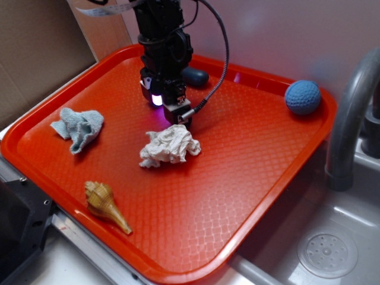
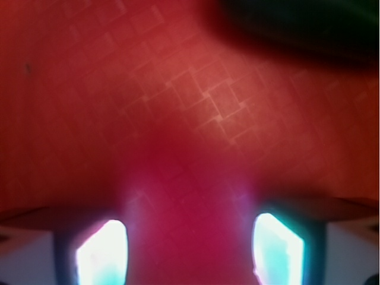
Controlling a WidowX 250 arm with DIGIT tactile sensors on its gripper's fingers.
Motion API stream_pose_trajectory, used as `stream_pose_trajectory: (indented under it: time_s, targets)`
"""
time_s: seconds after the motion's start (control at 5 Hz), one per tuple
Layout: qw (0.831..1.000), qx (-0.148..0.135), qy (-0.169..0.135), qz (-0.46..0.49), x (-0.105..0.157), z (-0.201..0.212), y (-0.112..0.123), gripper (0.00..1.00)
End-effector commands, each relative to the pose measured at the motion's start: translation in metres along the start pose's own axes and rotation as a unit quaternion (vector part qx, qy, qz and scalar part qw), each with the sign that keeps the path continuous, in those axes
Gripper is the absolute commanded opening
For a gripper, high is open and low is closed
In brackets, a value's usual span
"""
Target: Grab the plastic pickle.
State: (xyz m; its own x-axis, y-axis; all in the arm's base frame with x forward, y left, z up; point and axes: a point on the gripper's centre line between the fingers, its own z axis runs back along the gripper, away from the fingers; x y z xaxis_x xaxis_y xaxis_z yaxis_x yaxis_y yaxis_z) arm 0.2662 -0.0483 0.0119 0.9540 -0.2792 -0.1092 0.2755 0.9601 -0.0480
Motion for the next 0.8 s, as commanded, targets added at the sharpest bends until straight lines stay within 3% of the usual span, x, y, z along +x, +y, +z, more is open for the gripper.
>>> stream_pose_trajectory:
  time_s: [0.0, 0.2, 0.4, 0.6]
  targets:
    - [0.997, -0.022, -0.062, 0.028, -0.026, 0.033, 0.012, 0.00]
    - [0.991, -0.021, -0.124, 0.047, -0.042, 0.065, 0.020, 0.00]
    - [0.988, 0.006, -0.143, 0.065, -0.051, 0.092, 0.028, 0.00]
    - [0.967, -0.007, -0.180, 0.181, -0.059, 0.113, 0.038, 1.00]
